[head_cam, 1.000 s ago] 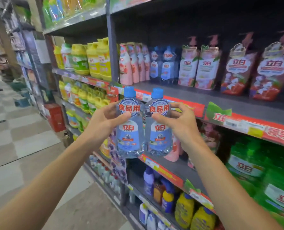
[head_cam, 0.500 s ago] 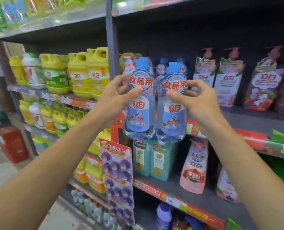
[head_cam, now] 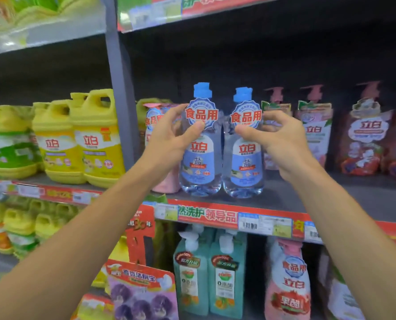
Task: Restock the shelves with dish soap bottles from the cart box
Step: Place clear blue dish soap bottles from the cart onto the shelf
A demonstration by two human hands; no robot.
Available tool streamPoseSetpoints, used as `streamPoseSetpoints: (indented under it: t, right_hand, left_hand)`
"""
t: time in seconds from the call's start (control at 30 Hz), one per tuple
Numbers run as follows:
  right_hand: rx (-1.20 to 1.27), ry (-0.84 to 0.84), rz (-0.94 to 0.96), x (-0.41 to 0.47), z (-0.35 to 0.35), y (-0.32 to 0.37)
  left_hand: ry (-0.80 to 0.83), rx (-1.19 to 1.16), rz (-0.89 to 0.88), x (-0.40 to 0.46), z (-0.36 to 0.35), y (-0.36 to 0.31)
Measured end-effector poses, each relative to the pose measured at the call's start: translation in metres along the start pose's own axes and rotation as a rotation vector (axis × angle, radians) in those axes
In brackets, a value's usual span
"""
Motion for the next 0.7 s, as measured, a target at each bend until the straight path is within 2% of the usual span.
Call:
streamPoseSetpoints:
  t: [0.4, 0.47, 0.57, 0.63, 0.7]
  right_hand:
    - [-0.095, -0.118, -0.067, -0.002, -0.006, -0.021]
    - [-0.133, -0.122, -0.060, -0.006, -0.008, -0.021]
    - [-0.179, -0.159, -0.041, -0.013, -0.012, -0.023]
    - [-0.220, -0.195, -0.033, -0.018, -0.014, -0.024]
    - [-0.300, -0.203, -0.030, -0.022, -0.014, -0.025]
  left_hand:
    - [0.097, -0.116, 0.045, 0.021, 0.008, 0.055]
    - [0.111, -0.048, 0.024, 0.020, 0.008, 0.057]
    - [0.136, 0.173, -0.036, 0.014, 0.003, 0.056]
    - [0.095, 0.301, -0.038, 0.008, -0.002, 0.054]
    - [0.049, 0.328, -0.059, 0.006, -0.005, 0.055]
Point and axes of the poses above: each hand's wrist, its own x-axis towards the middle knuckle, its own z-axis out of the back of the hand, y = z × x, the point moved 1 cm from there along x, towards the middle knuckle, and after that the axes turned 7 degrees about y, right-handed, at the moved point
